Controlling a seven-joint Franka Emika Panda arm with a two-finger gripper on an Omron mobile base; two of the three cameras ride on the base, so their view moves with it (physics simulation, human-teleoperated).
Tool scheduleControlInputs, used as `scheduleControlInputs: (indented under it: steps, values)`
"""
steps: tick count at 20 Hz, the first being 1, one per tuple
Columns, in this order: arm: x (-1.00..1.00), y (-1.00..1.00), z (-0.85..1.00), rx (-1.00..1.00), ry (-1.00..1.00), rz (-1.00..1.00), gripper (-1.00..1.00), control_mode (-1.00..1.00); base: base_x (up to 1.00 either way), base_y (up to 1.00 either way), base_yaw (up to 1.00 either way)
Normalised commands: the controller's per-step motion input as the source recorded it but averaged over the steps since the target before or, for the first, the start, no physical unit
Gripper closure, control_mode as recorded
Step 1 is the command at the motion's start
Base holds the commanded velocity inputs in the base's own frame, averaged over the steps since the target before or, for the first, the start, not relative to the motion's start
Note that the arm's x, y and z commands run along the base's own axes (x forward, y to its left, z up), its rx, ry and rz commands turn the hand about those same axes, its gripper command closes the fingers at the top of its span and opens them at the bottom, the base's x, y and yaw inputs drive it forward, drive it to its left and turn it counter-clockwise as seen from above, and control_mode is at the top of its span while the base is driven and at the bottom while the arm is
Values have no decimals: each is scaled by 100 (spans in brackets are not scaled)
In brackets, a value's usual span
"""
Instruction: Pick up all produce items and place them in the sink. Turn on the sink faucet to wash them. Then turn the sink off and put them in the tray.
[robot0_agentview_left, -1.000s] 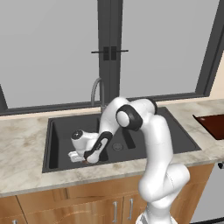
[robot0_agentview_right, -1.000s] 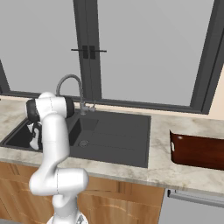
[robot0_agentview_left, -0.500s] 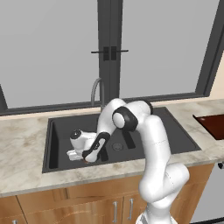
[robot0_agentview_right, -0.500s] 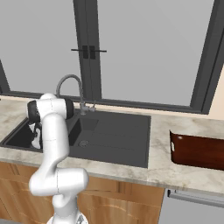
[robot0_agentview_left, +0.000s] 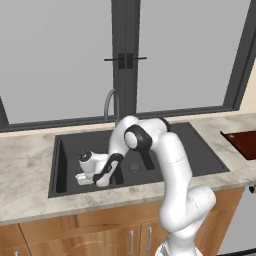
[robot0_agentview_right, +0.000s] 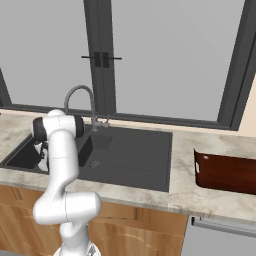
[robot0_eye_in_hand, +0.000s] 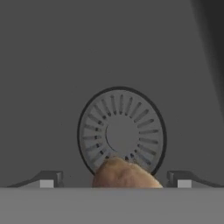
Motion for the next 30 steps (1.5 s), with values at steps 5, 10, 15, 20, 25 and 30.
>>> scheduleControlInputs:
  steps: [5,10,15,20,25,30]
  values:
    - [1,8,-23,0,0,0,100,-100,0,0,0]
    - [-7,0,7,0,-4,0,100,-100,0,0,0]
    - [-16,-1,62,0,-5,0,100,-100,0,0,0]
    - [-4,0,91,0,-1,0,100,-100,0,0,0]
    - [-2,4,100,0,0,0,100,-100,0,0,0]
    - [-43,-2,71,0,0,0,100,-100,0,0,0]
